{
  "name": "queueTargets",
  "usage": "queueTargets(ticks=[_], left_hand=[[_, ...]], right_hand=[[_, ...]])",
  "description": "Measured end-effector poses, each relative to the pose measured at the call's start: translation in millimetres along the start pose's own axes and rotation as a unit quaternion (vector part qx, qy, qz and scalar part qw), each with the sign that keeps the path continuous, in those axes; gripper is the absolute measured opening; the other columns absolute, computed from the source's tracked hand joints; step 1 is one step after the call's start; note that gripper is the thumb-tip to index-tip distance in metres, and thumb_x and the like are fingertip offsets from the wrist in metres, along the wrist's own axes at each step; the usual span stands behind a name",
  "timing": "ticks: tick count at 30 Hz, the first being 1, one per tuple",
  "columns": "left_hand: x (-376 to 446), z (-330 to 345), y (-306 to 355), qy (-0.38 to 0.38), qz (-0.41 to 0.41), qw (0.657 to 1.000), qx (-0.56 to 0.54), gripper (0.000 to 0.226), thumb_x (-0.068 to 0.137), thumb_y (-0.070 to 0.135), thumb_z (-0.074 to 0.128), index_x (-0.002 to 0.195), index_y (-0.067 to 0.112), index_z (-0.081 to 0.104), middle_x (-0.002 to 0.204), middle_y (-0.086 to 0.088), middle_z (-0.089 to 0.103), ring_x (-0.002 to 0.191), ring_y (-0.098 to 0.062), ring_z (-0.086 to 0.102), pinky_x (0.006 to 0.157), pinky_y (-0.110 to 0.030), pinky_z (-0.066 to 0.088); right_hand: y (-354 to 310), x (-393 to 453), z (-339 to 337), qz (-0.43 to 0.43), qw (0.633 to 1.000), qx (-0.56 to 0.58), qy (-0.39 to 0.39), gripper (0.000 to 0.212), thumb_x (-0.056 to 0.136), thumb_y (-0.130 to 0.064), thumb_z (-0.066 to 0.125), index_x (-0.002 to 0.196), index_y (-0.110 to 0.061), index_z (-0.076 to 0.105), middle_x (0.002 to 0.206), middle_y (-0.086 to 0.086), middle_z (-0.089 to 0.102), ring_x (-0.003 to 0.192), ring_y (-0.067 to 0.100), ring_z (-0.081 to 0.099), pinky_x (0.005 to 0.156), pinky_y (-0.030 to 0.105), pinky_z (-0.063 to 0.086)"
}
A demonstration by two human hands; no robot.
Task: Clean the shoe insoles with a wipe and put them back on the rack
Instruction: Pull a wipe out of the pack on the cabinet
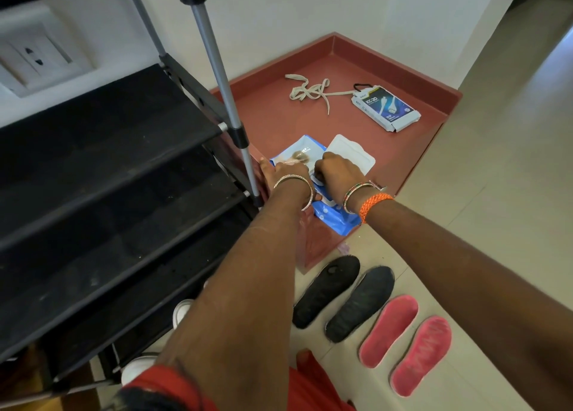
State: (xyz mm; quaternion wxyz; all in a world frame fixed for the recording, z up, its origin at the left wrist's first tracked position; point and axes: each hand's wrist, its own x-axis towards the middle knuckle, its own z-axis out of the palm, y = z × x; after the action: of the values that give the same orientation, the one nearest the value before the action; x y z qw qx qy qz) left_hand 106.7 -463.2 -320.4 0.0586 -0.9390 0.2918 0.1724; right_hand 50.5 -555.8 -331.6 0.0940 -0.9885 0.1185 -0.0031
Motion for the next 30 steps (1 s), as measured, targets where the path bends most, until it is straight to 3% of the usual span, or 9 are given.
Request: queueTargets(ticks=[9,14,19,21,24,27,30], left_hand=[[-4,-5,3,0.008,-0.004,1.0,-0.025,0.055,0.075,0.052,0.07,0.122,0.027,0.056,0.129,-0.001,0.056,0.131,-0.026,0.039,0.112,-0.057,-0.002],[-4,-5,4,-0.013,-0.021,0.999,-0.023,0.059,0.075,0.053,0.069,0.125,0.026,0.051,0.13,0.001,0.056,0.132,-0.025,0.038,0.113,-0.056,-0.002],[-4,-4,6,0.01,-0.031,0.999,-0.026,0.055,0.076,0.046,0.072,0.123,0.025,0.054,0.13,0.0,0.054,0.13,-0.024,0.04,0.113,-0.054,-0.002],[-4,-2,6,0.017,-0.031,0.999,-0.028,0.053,0.076,0.046,0.072,0.121,0.025,0.054,0.129,0.0,0.055,0.129,-0.024,0.041,0.114,-0.054,-0.003],[0,2,6,0.03,-0.033,0.999,-0.031,0.045,0.079,0.041,0.07,0.118,0.024,0.056,0.125,0.0,0.056,0.128,-0.025,0.042,0.114,-0.054,-0.002],[10,9,4,0.03,-0.023,0.999,-0.03,0.047,0.079,0.041,0.07,0.119,0.02,0.056,0.127,0.001,0.054,0.127,-0.026,0.041,0.116,-0.054,0.005],[20,15,4,0.024,-0.011,0.999,-0.028,0.049,0.08,0.041,0.069,0.121,0.018,0.056,0.132,-0.003,0.053,0.128,-0.029,0.04,0.115,-0.05,0.013]], right_hand=[[1,-5,3,0.033,0.997,0.061,-0.021,0.041,0.08,-0.02,0.067,0.107,0.003,0.047,0.113,0.021,0.046,0.093,0.039,0.053,0.071,0.039,0.039],[2,1,8,0.021,0.998,0.044,-0.027,0.023,0.085,-0.011,0.056,0.103,0.002,0.049,0.111,0.022,0.049,0.096,0.038,0.051,0.079,0.043,0.044],[7,3,7,0.015,0.995,0.1,-0.015,0.004,0.087,-0.003,0.048,0.091,-0.003,0.05,0.105,0.025,0.051,0.094,0.036,0.05,0.075,0.036,0.033],[9,2,3,0.021,0.991,0.134,-0.001,0.011,0.084,0.003,0.045,0.082,-0.008,0.045,0.1,0.023,0.052,0.091,0.034,0.049,0.071,0.031,0.029],[11,-3,-5,0.03,0.977,0.211,0.03,0.018,0.077,0.013,0.04,0.077,-0.006,0.043,0.089,0.018,0.05,0.083,0.026,0.042,0.074,0.033,0.032],[15,-6,-10,0.094,0.93,0.354,0.046,0.027,0.08,0.014,0.035,0.071,-0.011,0.041,0.077,0.006,0.044,0.081,0.024,0.042,0.076,0.04,0.044],[15,-4,-28,0.177,0.822,0.539,0.054,0.032,0.097,0.001,0.03,0.074,-0.016,0.044,0.095,0.011,0.051,0.088,0.025,0.054,0.083,0.045,0.052]])
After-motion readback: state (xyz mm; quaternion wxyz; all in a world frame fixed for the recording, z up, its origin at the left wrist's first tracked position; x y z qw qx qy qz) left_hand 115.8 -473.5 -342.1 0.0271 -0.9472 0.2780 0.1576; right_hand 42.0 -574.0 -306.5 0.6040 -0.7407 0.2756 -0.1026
